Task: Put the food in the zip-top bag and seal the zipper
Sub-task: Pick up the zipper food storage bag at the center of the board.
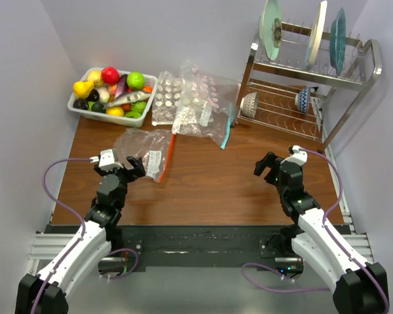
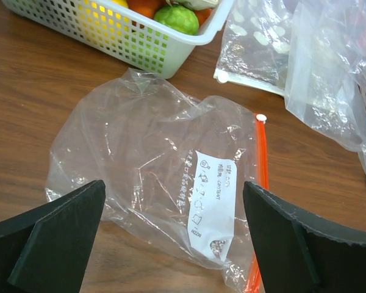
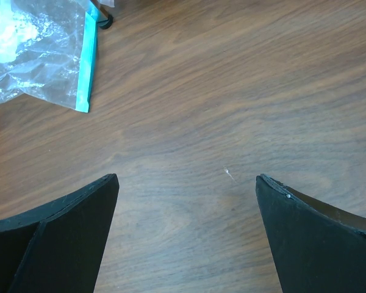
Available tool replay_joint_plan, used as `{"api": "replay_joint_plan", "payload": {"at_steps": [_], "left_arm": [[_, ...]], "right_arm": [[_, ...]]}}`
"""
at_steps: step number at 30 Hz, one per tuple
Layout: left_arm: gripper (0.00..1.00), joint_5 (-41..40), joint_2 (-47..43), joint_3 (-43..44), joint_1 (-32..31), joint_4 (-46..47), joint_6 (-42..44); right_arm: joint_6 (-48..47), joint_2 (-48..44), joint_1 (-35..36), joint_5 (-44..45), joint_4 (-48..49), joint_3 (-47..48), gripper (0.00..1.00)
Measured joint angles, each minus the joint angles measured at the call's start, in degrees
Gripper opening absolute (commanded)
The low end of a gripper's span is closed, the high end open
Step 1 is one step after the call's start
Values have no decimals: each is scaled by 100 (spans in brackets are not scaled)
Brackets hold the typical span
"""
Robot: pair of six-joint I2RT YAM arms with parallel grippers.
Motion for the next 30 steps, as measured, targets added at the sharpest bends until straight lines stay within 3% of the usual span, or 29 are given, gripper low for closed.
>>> {"api": "replay_joint_plan", "payload": {"at_steps": [6, 12, 15, 22, 30], "left_arm": [[96, 446, 293, 46, -2, 52, 83], [92, 817, 1309, 540, -96, 76, 85], [89, 839, 2006, 1080, -240, -13, 94], [68, 767, 3991, 2964, -726, -439, 280], [63, 409, 5329, 4013, -1211, -1167, 776]], "right_arm": [[33, -7, 0, 31, -20, -9, 97], [92, -26, 0, 44, -85, -9, 96], [92, -92, 0, 44, -96, -9, 96], [96, -118, 0, 44, -96, -11, 96], [94, -98, 0, 46, -92, -11, 96]]}}
